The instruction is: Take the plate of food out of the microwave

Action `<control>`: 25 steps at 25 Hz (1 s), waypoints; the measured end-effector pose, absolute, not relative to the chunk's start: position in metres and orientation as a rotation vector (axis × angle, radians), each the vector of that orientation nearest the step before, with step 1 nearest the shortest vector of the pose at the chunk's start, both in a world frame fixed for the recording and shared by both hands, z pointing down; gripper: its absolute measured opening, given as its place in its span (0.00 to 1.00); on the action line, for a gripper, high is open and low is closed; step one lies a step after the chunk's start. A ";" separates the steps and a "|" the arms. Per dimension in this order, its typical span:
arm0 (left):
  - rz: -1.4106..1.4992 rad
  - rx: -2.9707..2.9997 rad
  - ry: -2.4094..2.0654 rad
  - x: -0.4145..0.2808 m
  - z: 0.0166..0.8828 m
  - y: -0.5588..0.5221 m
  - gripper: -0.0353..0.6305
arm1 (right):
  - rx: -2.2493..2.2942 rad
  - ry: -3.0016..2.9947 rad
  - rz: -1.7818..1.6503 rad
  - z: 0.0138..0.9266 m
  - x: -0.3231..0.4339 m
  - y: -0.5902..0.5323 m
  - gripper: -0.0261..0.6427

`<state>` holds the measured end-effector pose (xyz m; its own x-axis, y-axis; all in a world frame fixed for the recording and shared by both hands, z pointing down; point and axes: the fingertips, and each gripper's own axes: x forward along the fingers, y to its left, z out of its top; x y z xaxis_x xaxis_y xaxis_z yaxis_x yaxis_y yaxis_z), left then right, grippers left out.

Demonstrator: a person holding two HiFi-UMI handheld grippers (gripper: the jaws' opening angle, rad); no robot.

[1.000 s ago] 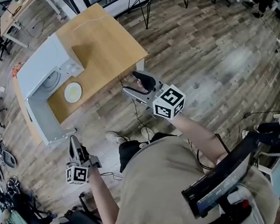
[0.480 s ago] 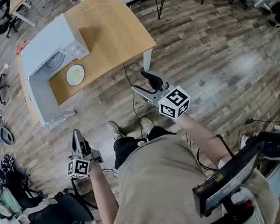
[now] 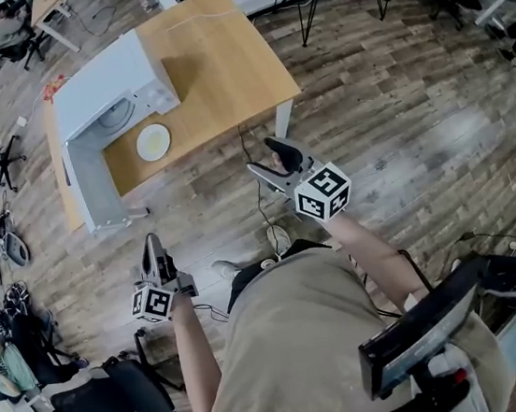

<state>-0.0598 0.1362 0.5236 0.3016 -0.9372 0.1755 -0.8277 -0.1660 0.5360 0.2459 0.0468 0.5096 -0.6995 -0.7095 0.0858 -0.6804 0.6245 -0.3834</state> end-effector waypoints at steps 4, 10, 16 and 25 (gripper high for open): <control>-0.287 2.021 -1.556 -0.065 0.531 0.142 0.06 | -1.173 2.773 -0.636 0.514 0.234 0.047 0.48; -0.283 1.983 -1.546 -0.069 0.544 0.150 0.06 | -1.155 2.790 -0.667 0.520 0.222 0.048 0.48; -0.269 1.996 -1.529 -0.065 0.547 0.147 0.06 | -1.149 2.793 -0.698 0.527 0.215 0.049 0.48; -0.255 2.020 -1.502 -0.058 0.546 0.141 0.06 | -1.150 2.806 -0.708 0.536 0.215 0.049 0.48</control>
<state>-0.0578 0.1406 0.5465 0.3407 -0.9199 0.1943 -0.8040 -0.1780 0.5673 0.2147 0.0490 0.5358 -0.7268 -0.6719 0.1427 -0.6591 0.6238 -0.4199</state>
